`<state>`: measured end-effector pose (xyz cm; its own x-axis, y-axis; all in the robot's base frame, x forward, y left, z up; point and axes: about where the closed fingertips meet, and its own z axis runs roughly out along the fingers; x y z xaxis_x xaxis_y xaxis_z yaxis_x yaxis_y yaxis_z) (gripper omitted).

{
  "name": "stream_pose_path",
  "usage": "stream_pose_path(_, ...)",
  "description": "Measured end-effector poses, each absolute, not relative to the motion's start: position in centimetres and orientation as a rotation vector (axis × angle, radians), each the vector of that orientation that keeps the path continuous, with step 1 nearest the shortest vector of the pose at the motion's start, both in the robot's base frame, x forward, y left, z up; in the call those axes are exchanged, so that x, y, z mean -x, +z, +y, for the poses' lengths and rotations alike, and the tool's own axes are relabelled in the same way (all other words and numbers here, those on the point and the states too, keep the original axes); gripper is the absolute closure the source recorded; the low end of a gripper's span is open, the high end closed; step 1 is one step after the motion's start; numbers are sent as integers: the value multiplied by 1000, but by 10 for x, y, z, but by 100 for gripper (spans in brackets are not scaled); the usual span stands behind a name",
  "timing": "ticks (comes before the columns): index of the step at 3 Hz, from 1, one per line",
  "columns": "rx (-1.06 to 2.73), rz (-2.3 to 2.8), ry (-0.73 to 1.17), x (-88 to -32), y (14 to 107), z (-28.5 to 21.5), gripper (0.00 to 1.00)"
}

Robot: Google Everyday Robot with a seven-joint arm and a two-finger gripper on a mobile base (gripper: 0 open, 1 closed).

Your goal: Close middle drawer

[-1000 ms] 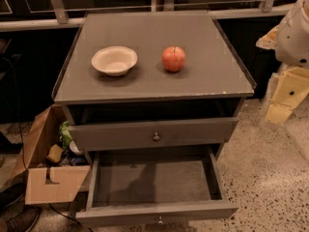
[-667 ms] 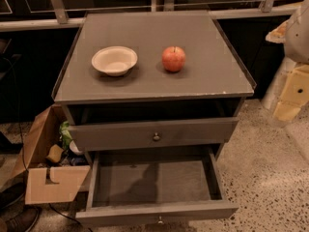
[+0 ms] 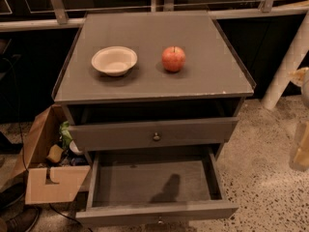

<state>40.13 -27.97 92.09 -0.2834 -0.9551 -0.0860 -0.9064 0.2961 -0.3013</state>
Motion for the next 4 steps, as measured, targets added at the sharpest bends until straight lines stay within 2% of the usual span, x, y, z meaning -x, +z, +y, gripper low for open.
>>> stream_pose_path(1, 1706, 2373, -229, -378, 886, -291, 0)
stream_pose_path(2, 1710, 2380, -224, -376, 882, -291, 27)
stream_pose_path(4, 1710, 2380, -224, -376, 882, -291, 73)
